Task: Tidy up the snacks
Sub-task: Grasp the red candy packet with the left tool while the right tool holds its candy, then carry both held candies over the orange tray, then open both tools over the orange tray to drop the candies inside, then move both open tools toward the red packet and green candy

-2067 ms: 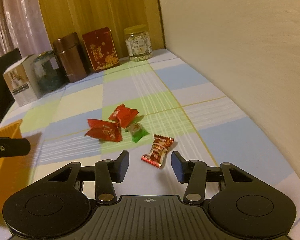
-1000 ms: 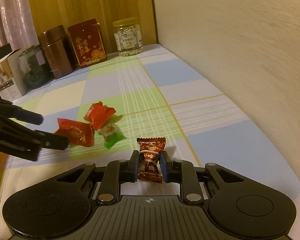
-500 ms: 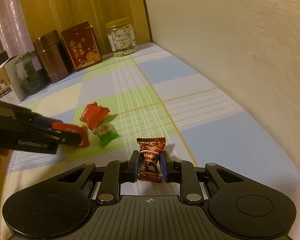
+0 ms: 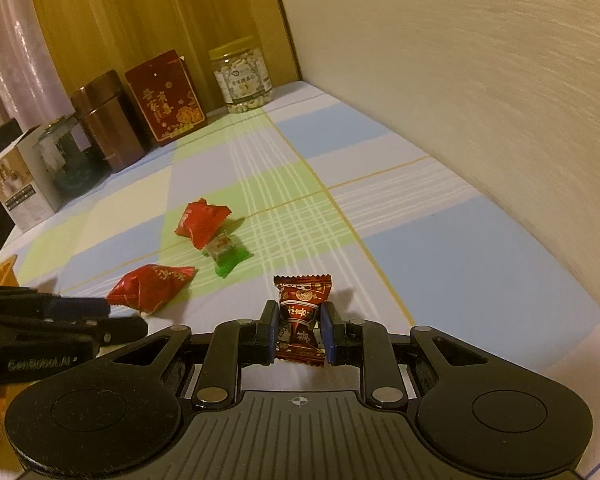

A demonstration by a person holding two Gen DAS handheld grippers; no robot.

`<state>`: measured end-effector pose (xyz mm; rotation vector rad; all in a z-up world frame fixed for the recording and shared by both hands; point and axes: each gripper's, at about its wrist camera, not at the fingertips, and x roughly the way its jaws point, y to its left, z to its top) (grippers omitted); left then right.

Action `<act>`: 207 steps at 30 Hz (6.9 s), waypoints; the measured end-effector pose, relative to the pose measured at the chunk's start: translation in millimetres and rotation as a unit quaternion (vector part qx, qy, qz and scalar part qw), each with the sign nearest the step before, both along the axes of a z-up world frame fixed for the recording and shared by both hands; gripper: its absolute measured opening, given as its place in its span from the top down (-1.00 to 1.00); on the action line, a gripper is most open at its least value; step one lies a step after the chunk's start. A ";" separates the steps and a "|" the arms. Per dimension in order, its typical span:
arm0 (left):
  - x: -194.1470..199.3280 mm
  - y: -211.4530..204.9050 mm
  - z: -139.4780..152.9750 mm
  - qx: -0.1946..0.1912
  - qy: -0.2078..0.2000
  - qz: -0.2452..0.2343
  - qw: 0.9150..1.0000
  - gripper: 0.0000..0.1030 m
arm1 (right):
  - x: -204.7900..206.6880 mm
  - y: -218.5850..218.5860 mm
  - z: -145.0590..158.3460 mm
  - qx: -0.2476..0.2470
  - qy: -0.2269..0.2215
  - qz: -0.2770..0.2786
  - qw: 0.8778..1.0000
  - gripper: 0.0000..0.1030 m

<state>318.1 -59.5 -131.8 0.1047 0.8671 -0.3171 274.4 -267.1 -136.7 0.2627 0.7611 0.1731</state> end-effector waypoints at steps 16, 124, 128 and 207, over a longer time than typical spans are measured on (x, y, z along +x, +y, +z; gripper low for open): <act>29.7 -8.2 -11.9 -0.020 0.026 0.037 0.999 0.48 | 1.3 4.1 1.0 0.004 0.004 0.001 1.000 0.56; -252.7 183.7 117.2 -0.077 -0.050 0.251 0.964 0.53 | -151.4 197.1 117.2 0.001 -0.002 0.217 0.976 0.56; -247.1 190.7 115.1 -0.075 -0.048 0.255 0.963 0.53 | -146.6 206.2 115.4 0.003 0.000 0.224 0.975 0.56; -240.6 227.2 108.7 -0.063 -0.042 0.286 0.955 -0.26 | -126.4 193.4 108.7 0.071 0.032 0.177 0.981 -0.08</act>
